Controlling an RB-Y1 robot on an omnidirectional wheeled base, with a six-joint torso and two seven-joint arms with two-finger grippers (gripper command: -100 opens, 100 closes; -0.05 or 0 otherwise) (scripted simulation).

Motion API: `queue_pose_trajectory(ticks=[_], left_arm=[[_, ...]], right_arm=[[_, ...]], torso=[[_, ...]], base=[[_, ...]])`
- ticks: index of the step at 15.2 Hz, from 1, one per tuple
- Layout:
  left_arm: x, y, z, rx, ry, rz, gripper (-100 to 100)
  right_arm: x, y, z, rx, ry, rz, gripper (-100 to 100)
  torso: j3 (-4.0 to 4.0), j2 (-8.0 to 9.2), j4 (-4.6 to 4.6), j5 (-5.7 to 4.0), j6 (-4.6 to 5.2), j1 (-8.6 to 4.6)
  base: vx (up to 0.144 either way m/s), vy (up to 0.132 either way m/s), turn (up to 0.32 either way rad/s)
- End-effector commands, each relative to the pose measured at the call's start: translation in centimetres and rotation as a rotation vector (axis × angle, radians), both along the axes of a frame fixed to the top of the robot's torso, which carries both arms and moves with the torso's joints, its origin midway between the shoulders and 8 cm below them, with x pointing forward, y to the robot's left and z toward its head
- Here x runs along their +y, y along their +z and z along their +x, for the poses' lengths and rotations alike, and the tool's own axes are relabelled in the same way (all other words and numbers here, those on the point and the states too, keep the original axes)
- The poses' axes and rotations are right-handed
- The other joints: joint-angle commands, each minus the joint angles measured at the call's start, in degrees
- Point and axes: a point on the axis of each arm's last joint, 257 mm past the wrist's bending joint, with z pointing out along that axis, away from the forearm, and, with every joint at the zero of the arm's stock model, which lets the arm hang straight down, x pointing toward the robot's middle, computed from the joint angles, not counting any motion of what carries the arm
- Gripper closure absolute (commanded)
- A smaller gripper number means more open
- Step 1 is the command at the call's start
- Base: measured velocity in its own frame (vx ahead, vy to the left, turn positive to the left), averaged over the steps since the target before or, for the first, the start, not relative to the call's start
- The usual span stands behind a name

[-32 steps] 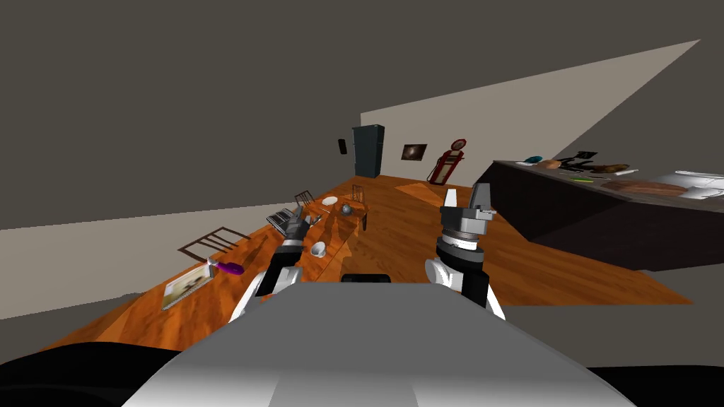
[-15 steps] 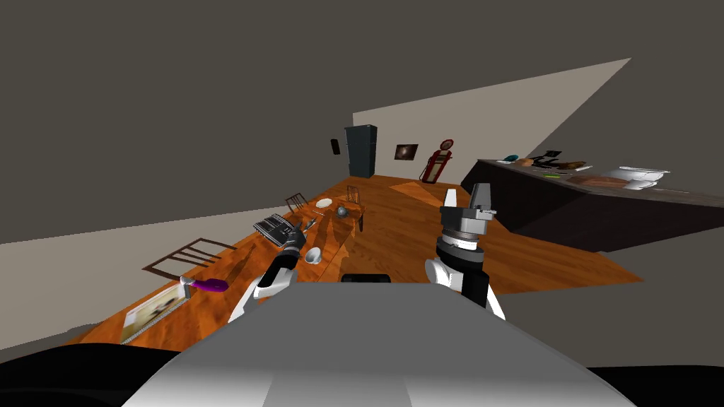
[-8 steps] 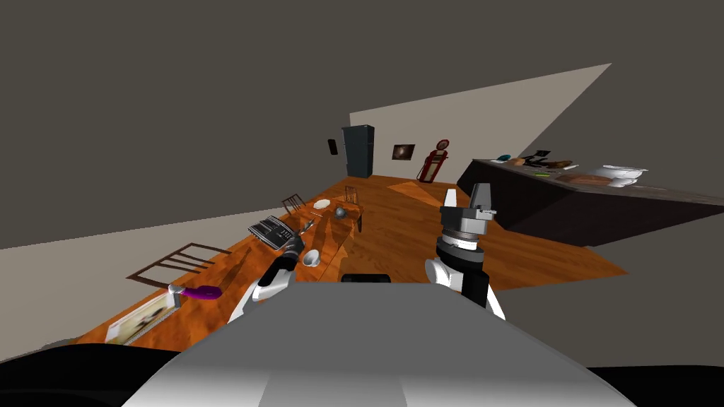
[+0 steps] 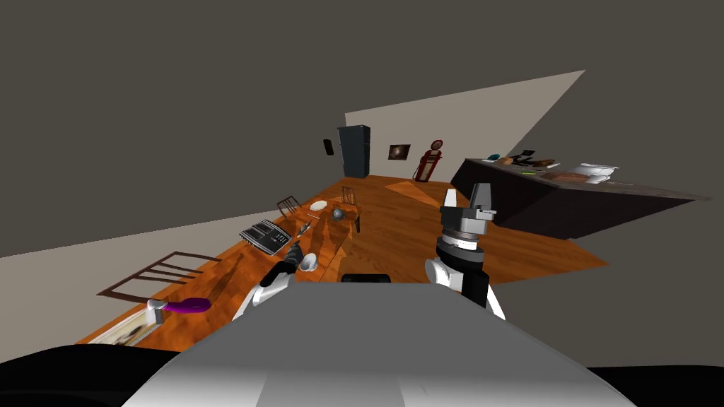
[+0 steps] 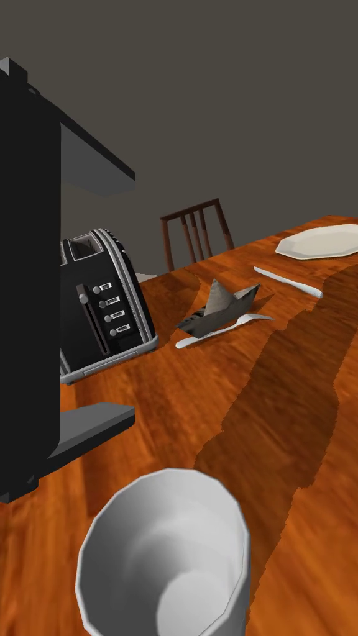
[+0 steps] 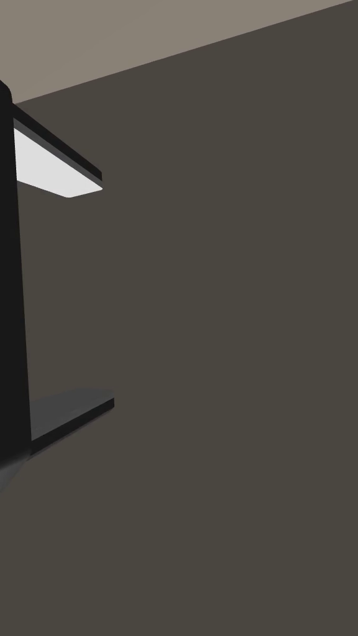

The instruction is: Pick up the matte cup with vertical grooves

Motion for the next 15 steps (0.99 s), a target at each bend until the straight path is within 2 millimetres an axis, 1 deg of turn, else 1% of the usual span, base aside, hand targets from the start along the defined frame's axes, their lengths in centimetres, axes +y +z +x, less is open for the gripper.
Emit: queue_pose_trajectory(ticks=[1, 3, 4, 5, 6, 7, 8, 9, 10, 11, 12, 13, 14, 15], left_arm=[[0.9, -2.8, -1.8, 0.071, 0.045, -0.051, -100], [0.8, -3.1, -2.0, 0.086, 0.047, -0.057, -100], [1.1, -5.0, -3.4, 0.137, 0.078, -0.095, -100], [1.0, -5.0, -3.4, 0.14, 0.078, -0.096, -100], [1.2, -6.7, -4.8, 0.185, 0.108, -0.133, -100], [1.1, -6.8, -4.9, 0.192, 0.108, -0.135, -100], [1.2, -8.2, -6.1, 0.227, 0.135, -0.169, -100], [1.1, -8.5, -6.3, 0.241, 0.137, -0.175, -100], [1.1, -9.8, -7.5, 0.277, 0.163, -0.209, -100], [1.0, -10.0, -7.8, 0.289, 0.165, -0.213, -100], [0.8, -11.3, -8.9, 0.323, 0.189, -0.247, -100], [0.7, -11.4, -9.2, 0.333, 0.191, -0.251, -100], [0.5, -12.6, -10.4, 0.37, 0.214, -0.286, -100], [0.4, -12.7, -10.5, 0.375, 0.215, -0.288, -100]], right_arm=[[0.0, 0.0, 0.0, 0.0, 0.0, 0.0, 0], [0.0, 0.0, 0.0, 0.0, 0.0, 0.0, 0], [0.0, 0.0, 0.0, 0.0, 0.0, 0.0, 0], [0.0, 0.0, 0.0, 0.0, 0.0, 0.0, 0], [0.0, 0.0, 0.0, 0.0, 0.0, 0.0, 0], [0.0, 0.0, 0.0, 0.0, 0.0, 0.0, 0], [0.0, 0.0, 0.0, 0.0, 0.0, 0.0, 0], [0.0, 0.0, 0.0, 0.0, 0.0, 0.0, 0], [0.0, 0.0, 0.0, 0.0, 0.0, 0.0, 0], [0.0, 0.0, 0.0, 0.0, 0.0, 0.0, 0], [0.0, 0.0, 0.0, 0.0, 0.0, 0.0, 0], [0.0, 0.0, 0.0, 0.0, 0.0, 0.0, 0], [0.0, 0.0, 0.0, 0.0, 0.0, 0.0, 0], [0.0, 0.0, 0.0, 0.0, 0.0, 0.0, 0]], torso=[[0.0, 0.0, 0.0, 0.0, 0.0, 0.0], [0.0, 0.0, 0.0, 0.0, 0.0, 0.01], [0.0, 0.0, 0.0, 0.0, 0.0, 0.01], [0.0, 0.0, 0.0, 0.0, 0.0, 0.01], [0.0, 0.0, 0.0, 0.0, 0.0, 0.01], [0.0, -0.01, 0.0, 0.01, 0.01, 0.02], [-0.01, -0.01, 0.0, 0.01, 0.0, 0.02], [-0.01, -0.03, 0.0, 0.01, 0.01, 0.03], [-0.02, -0.03, 0.0, 0.01, 0.0, 0.03], [-0.02, -0.03, -0.01, 0.01, 0.0, 0.04], [-0.01, -0.03, 0.0, 0.01, 0.0, 0.04], [-0.01, -0.03, 0.0, 0.01, 0.01, 0.04], [-0.01, -0.02, 0.0, 0.01, -0.01, 0.03], [-0.01, -0.02, 0.0, 0.01, 0.0, 0.04]], base=[[0.027, 0.011, -0.106], [0.022, 0.011, -0.04], [0.022, 0.011, -0.045], [0.023, 0.01, -0.074], [0.026, 0.01, -0.102], [0.027, 0.015, -0.072], [0.031, 0.017, -0.09], [0.029, 0.016, -0.071], [0.031, 0.017, -0.082], [0.028, 0.018, -0.059], [0.026, 0.019, -0.067], [0.027, 0.018, -0.07], [0.029, 0.019, -0.079], [0.03, 0.02, -0.057]])
